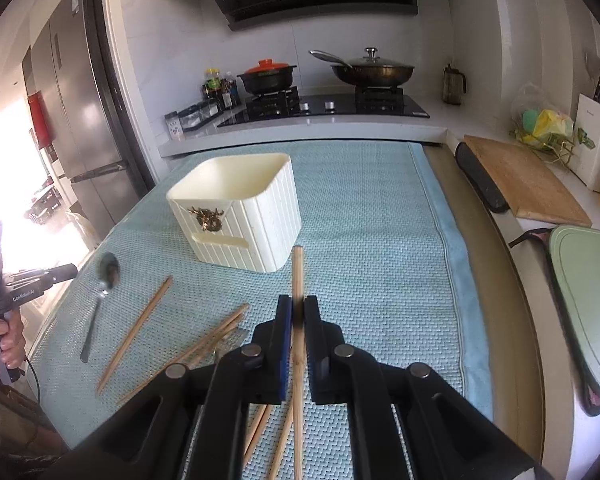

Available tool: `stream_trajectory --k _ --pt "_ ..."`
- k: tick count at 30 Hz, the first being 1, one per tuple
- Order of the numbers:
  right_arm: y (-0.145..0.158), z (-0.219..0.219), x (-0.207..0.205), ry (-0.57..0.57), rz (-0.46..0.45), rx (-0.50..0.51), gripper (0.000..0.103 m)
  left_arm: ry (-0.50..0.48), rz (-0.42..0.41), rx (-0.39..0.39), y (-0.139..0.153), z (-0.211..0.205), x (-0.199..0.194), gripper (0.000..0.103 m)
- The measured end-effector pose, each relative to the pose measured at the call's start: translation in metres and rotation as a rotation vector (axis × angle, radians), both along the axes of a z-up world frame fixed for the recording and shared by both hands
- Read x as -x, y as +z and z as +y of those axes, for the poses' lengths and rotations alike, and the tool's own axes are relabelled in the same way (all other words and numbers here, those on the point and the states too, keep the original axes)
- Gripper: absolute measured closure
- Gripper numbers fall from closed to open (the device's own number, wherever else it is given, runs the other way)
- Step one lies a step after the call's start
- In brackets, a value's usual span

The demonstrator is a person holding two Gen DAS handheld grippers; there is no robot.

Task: Organize utensils
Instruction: 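Grasp one wooden chopstick with the right tool and lift it, then lift the spoon with the left tool while the right tool holds the chopstick upright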

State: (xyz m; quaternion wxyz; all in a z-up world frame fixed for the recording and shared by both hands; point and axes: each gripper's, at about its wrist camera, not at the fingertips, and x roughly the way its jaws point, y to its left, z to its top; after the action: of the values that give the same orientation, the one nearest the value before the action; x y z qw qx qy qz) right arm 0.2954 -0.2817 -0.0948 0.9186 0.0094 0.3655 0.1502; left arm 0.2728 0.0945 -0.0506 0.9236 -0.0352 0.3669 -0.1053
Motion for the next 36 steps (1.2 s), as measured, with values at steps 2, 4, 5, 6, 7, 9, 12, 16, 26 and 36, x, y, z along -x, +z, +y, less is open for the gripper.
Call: stream_trajectory --k 2,4,5,6,7,9,12,16,26,36 --pt "0.005 0.006 0.014 0.005 -0.011 0.001 0.097 -0.001 0.015 -0.023 0.001 -0.002 -0.001 0.103" --pt "0.007 0.005 0.019 0.004 -0.016 -0.002 0.097 -0.019 0.065 -0.044 -0.009 -0.003 -0.006 0.101" --pt "0.009 0.002 0.020 0.005 -0.020 -0.002 0.097 -0.033 0.093 -0.060 -0.015 -0.004 -0.009 0.098" --pt "0.008 0.002 0.023 0.005 -0.021 -0.002 0.097 -0.043 0.117 -0.082 -0.023 -0.006 -0.011 0.082" --pt "0.010 0.002 0.025 0.005 -0.021 -0.005 0.097 -0.052 0.136 -0.106 -0.031 -0.008 -0.015 0.057" --pt "0.010 0.004 0.028 0.012 -0.029 -0.009 0.097 -0.079 0.163 -0.153 -0.048 -0.015 -0.024 0.040" --pt "0.012 0.006 0.031 0.013 -0.034 -0.015 0.096 -0.109 0.218 -0.229 -0.074 -0.028 -0.042 0.041" --pt "0.011 0.006 0.032 0.004 -0.033 -0.025 0.096 -0.132 0.274 -0.262 -0.097 -0.042 -0.065 0.041" --pt "0.019 0.005 0.042 0.008 -0.048 -0.032 0.096 -0.127 0.366 -0.231 -0.104 -0.044 -0.093 0.084" --pt "0.032 0.001 0.052 0.000 -0.085 -0.058 0.096 -0.093 0.300 -0.193 -0.079 -0.040 -0.066 0.102"
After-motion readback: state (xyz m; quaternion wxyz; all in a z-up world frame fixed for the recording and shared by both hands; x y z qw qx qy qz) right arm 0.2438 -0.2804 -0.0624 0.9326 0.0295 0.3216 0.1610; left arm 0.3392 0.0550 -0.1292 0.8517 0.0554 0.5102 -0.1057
